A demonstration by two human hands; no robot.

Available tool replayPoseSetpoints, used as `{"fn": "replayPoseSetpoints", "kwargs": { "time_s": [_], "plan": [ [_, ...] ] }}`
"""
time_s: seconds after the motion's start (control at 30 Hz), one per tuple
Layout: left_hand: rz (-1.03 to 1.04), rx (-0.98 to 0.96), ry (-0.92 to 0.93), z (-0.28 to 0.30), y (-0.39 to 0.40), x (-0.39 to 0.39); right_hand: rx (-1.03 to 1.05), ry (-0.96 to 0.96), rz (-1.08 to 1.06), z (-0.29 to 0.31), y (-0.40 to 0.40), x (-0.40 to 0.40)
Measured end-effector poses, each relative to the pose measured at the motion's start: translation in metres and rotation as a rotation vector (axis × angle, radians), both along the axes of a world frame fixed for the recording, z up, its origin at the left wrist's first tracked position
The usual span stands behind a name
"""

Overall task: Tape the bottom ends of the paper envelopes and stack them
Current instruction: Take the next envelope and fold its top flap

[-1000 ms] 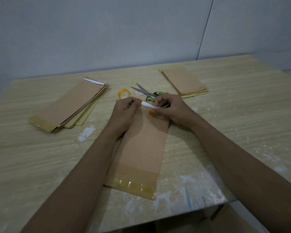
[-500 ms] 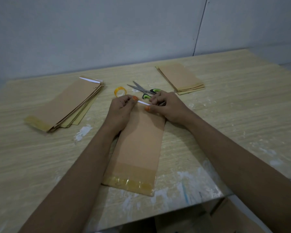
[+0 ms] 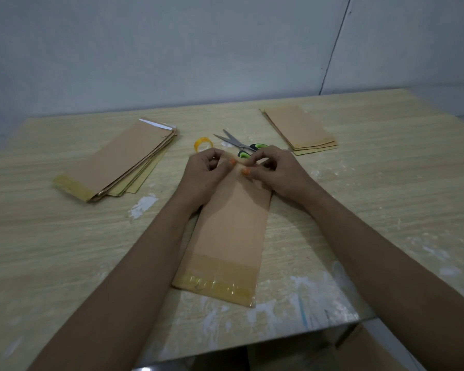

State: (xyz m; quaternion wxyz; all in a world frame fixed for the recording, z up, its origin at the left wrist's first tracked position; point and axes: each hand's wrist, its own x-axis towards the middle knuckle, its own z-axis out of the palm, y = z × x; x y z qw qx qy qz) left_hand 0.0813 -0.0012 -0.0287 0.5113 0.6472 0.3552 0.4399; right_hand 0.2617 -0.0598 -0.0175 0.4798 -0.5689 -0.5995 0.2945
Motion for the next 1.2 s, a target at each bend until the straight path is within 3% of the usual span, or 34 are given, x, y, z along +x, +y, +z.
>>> {"fn": "replayPoseSetpoints", "kwargs": {
  "time_s": [0.23, 0.53, 0.63, 0.8, 0.9, 1.1, 1.2],
  "plan": [
    [0.087, 0.047, -0.051, 0.002, 0.002, -0.006, -0.057, 0.387, 0.037, 0.005, -0.002, -0.002],
    [0.09, -0.188, -0.09, 0.014, -0.004, -0.033, -0.02, 0.346, 0.032, 0.001, 0.006, -0.016],
    [0.104, -0.13, -0.042, 0.009, 0.0, -0.043, 0.006, 0.266, 0.033, 0.002, 0.01, -0.024],
    [0.155, -0.034, 0.035, 0.005, 0.007, -0.051, -0.022, 0.334, 0.027, 0.003, 0.02, -0.033],
    [0.195, 0.039, 0.126, 0.003, 0.013, -0.058, 0.073, 0.255, -0.053, -0.002, 0.032, -0.037],
    [0.317, 0.231, 0.394, -0.004, 0.026, -0.07, 0.371, -0.242, -0.266, -0.005, 0.057, -0.049],
    [0.344, 0.301, 0.493, -0.003, 0.03, -0.067, 0.372, -0.433, -0.331, -0.004, 0.069, -0.052]
  ]
}}
